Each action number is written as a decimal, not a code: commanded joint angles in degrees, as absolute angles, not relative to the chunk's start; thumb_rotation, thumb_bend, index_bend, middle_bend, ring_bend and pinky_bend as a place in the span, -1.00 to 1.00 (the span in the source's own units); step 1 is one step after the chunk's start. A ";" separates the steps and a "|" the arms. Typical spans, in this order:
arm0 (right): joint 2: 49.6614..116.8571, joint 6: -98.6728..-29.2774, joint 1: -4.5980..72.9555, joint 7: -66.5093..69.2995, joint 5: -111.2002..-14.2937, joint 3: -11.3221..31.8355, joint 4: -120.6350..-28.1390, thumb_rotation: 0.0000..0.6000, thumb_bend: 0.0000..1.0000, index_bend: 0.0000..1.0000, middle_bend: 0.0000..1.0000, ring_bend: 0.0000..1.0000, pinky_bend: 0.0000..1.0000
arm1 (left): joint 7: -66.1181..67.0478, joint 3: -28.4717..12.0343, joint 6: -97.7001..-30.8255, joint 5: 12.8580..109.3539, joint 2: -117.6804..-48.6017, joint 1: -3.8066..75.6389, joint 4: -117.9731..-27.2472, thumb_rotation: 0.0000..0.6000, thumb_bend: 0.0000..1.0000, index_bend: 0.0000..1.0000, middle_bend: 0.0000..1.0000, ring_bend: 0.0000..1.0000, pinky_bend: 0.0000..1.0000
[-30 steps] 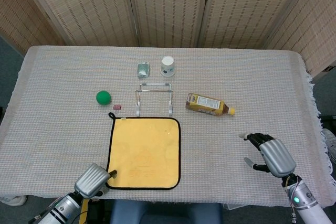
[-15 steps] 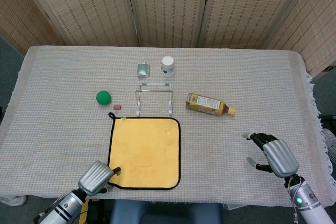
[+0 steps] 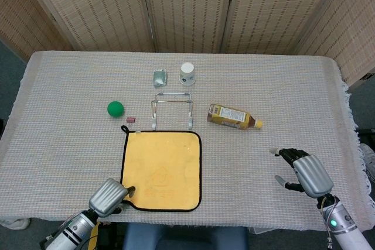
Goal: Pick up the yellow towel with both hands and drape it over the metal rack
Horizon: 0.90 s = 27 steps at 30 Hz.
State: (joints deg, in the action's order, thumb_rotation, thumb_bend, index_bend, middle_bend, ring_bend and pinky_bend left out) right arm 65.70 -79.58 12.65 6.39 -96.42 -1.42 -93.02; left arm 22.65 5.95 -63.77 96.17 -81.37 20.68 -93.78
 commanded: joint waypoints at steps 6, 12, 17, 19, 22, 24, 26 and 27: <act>65.78 -79.63 12.91 6.31 -96.78 -1.39 -93.10 1.00 -0.47 -0.52 -0.30 -0.26 -0.19 | 23.51 6.27 -63.20 95.15 -81.79 20.83 -93.33 1.00 -0.22 0.16 0.96 0.66 0.81; 66.27 -79.26 13.42 6.46 -97.44 -1.50 -93.11 1.00 -0.47 -0.52 -0.29 -0.24 -0.19 | 23.95 6.43 -63.13 94.77 -82.34 20.90 -93.14 1.00 -0.11 0.23 0.98 0.66 0.81; 67.61 -78.67 14.49 6.26 -98.88 -1.52 -93.01 1.00 -0.47 -0.52 -0.23 -0.16 -0.18 | 24.23 6.38 -63.10 94.27 -82.88 20.96 -93.07 1.00 0.00 0.27 1.00 0.68 0.82; 68.26 -78.06 15.22 5.99 -99.71 -1.59 -93.10 1.00 -0.47 -0.52 -0.16 -0.07 -0.11 | 24.24 6.36 -63.57 94.38 -83.04 20.87 -93.06 1.00 0.03 0.29 1.00 0.69 0.82; 69.26 -77.19 16.34 4.91 -101.01 -1.58 -93.25 1.00 -0.47 -0.51 0.06 0.17 0.32 | 24.10 6.34 -64.07 94.51 -83.12 20.80 -93.02 1.00 0.03 0.30 1.00 0.69 0.82; 70.28 -75.52 17.87 3.97 -102.82 -1.95 -93.70 1.00 -0.47 -0.48 0.28 0.40 0.72 | 23.92 6.31 -64.52 94.62 -83.10 20.73 -93.15 1.00 0.03 0.30 1.00 0.69 0.82; 71.41 -73.92 19.39 3.27 -104.29 -2.17 -94.09 1.00 -0.47 -0.43 0.42 0.56 0.91 | 23.73 6.39 -65.00 94.76 -83.06 20.58 -93.32 1.00 0.03 0.31 1.00 0.69 0.82; 71.91 -73.20 20.04 2.96 -104.84 -2.22 -94.23 1.00 -0.47 -0.40 0.48 0.62 0.96 | 23.66 6.44 -65.22 94.83 -83.05 20.49 -93.40 1.00 0.03 0.31 1.00 0.69 0.82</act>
